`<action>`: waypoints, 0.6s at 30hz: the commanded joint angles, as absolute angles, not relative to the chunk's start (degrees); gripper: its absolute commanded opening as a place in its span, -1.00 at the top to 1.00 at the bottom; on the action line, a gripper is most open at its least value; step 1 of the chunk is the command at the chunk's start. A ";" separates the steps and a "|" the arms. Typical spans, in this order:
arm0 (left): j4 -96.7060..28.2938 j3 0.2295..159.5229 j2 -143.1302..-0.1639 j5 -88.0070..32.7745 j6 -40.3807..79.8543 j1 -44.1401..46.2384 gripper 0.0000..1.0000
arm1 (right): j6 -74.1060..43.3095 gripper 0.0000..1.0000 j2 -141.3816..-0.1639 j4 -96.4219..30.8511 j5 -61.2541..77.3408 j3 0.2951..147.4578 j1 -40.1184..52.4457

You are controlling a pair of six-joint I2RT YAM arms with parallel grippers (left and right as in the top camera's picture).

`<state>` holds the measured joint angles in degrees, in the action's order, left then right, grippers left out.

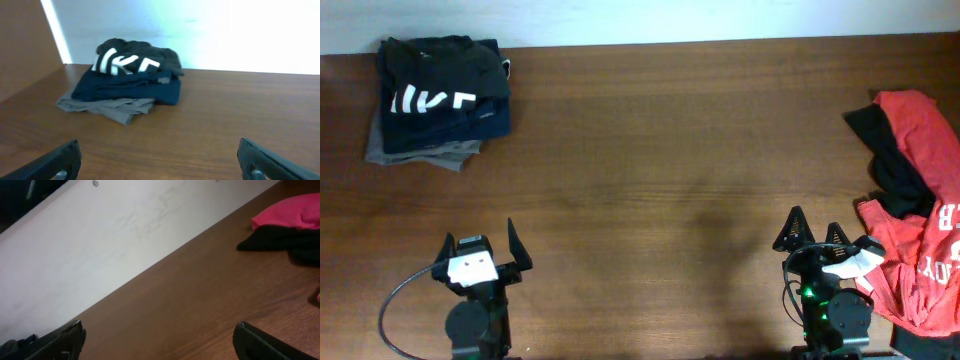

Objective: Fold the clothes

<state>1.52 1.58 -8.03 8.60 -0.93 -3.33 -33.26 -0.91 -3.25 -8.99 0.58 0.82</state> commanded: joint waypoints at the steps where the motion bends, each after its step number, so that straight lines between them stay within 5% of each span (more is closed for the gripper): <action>1: 0.32 0.49 -4.03 2.46 -2.83 -3.01 -0.99 | -33.50 -0.97 -0.47 -3.70 -9.69 0.32 1.13; 18: -4.43 0.49 -0.27 -2.39 -6.96 3.49 -0.99 | -33.50 -0.97 -0.47 -3.70 -9.69 0.32 1.13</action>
<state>-4.34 0.84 -0.89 -1.54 -5.87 2.63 -33.23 -0.91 -3.25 -8.99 0.58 0.82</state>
